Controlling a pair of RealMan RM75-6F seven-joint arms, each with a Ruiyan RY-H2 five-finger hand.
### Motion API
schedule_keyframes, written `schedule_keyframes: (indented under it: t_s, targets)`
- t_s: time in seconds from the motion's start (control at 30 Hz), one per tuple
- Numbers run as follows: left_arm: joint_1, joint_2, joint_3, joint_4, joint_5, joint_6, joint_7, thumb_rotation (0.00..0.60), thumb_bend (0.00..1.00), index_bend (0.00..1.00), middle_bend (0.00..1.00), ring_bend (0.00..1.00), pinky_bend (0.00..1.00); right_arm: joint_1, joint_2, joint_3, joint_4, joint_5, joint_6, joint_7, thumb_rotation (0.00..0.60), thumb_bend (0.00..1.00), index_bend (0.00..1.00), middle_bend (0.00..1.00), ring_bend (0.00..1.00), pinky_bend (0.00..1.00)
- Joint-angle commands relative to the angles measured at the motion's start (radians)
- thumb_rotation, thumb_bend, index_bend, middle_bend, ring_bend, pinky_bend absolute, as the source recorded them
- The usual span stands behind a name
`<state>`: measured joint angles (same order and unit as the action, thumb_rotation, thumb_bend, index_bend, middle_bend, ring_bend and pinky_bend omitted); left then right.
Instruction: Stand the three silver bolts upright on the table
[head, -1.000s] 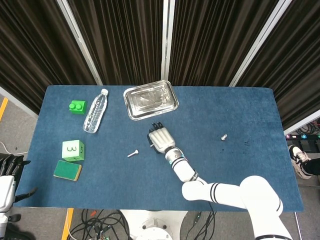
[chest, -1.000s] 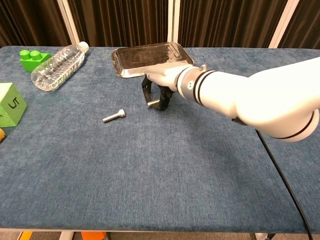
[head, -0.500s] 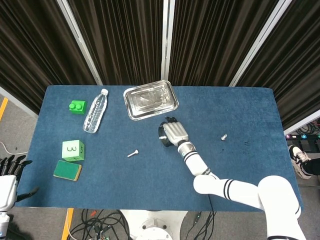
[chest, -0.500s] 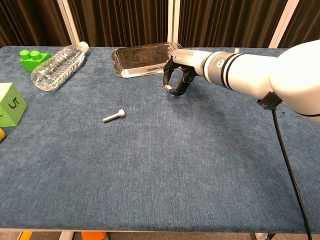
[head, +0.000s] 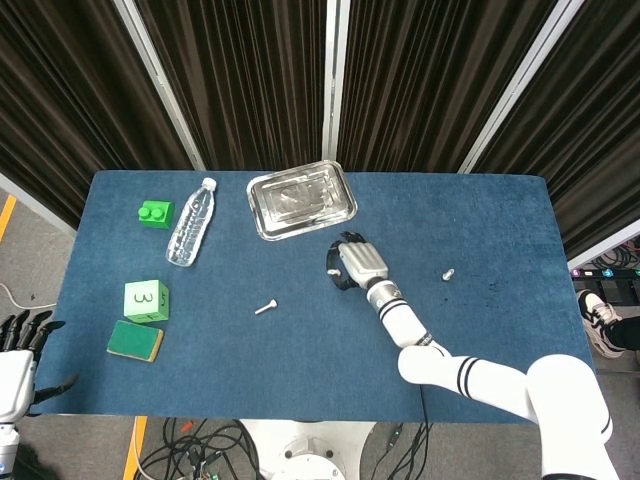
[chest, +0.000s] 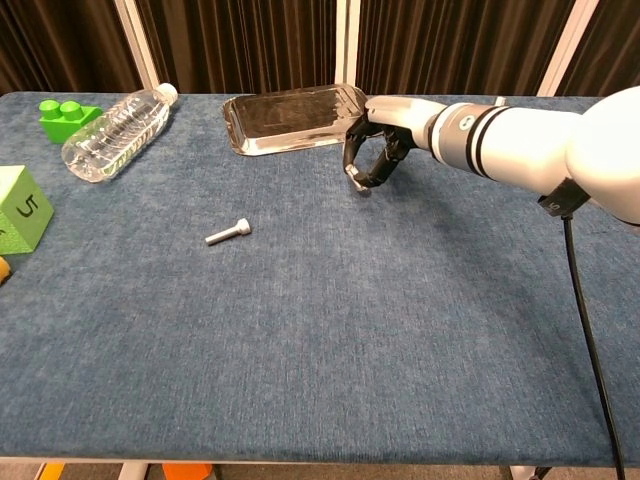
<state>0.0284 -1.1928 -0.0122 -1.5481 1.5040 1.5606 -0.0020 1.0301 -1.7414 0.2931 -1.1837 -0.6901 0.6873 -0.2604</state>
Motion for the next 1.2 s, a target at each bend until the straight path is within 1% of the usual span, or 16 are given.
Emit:
schedule_keyframes:
  t_s: [0.03,0.23,0.53,0.77,0.87,0.93,0.97,1.03,1.1,1.2]
  targets:
    - [0.001,0.000,0.000,0.000,-0.001,0.000,-0.001,0.600,0.04,0.23,0.12,0.01,0.00,-0.007,0.001,-0.004,0.008,-0.016,-0.004,0.017,0.600,0.37,0.52,0.26,0.00,0.00]
    - [0.000,0.000,0.001,0.001,0.001,-0.001,-0.002,0.600,0.04,0.23,0.12,0.01,0.00,-0.017,0.010,-0.004,0.013,-0.042,-0.004,0.043,0.600,0.37,0.51,0.26,0.00,0.00]
    - [-0.001,0.001,0.001,-0.003,0.002,-0.002,0.000,0.600,0.04,0.23,0.12,0.01,0.00,-0.030,0.023,-0.012,0.013,-0.061,-0.008,0.063,0.600,0.37,0.44,0.25,0.00,0.00]
    - [-0.001,0.001,0.001,-0.005,0.002,-0.001,0.001,0.600,0.04,0.23,0.12,0.01,0.00,-0.033,0.025,-0.019,0.011,-0.072,-0.004,0.064,0.600,0.37,0.44,0.25,0.00,0.00]
    - [-0.002,0.002,0.000,-0.004,0.002,-0.003,0.002,0.600,0.04,0.23,0.12,0.01,0.00,-0.036,0.033,-0.020,0.001,-0.080,0.001,0.065,0.600,0.37,0.40,0.25,0.00,0.00]
    - [-0.007,0.006,-0.001,-0.003,0.006,-0.006,0.003,0.600,0.04,0.23,0.12,0.01,0.00,-0.044,0.054,-0.022,-0.026,-0.099,0.011,0.067,0.600,0.37,0.33,0.23,0.00,0.00]
    - [-0.010,0.008,-0.003,-0.002,0.008,-0.006,0.004,0.600,0.04,0.23,0.12,0.01,0.00,-0.051,0.070,-0.021,-0.046,-0.113,0.022,0.069,0.600,0.37,0.27,0.22,0.00,0.00]
    - [-0.021,0.014,-0.009,-0.001,0.019,-0.010,0.010,0.600,0.04,0.23,0.12,0.01,0.00,-0.076,0.120,-0.022,-0.108,-0.154,0.063,0.076,0.600,0.37,0.21,0.20,0.00,0.00]
    - [-0.039,0.027,-0.014,-0.007,0.030,-0.023,0.019,0.600,0.04,0.23,0.12,0.01,0.00,-0.115,0.190,-0.027,-0.189,-0.200,0.114,0.085,0.600,0.37,0.19,0.20,0.00,0.00]
    - [-0.074,0.051,-0.028,-0.028,0.061,-0.037,0.026,0.600,0.04,0.23,0.12,0.01,0.00,-0.187,0.305,-0.045,-0.307,-0.269,0.204,0.092,0.600,0.37,0.18,0.19,0.00,0.00]
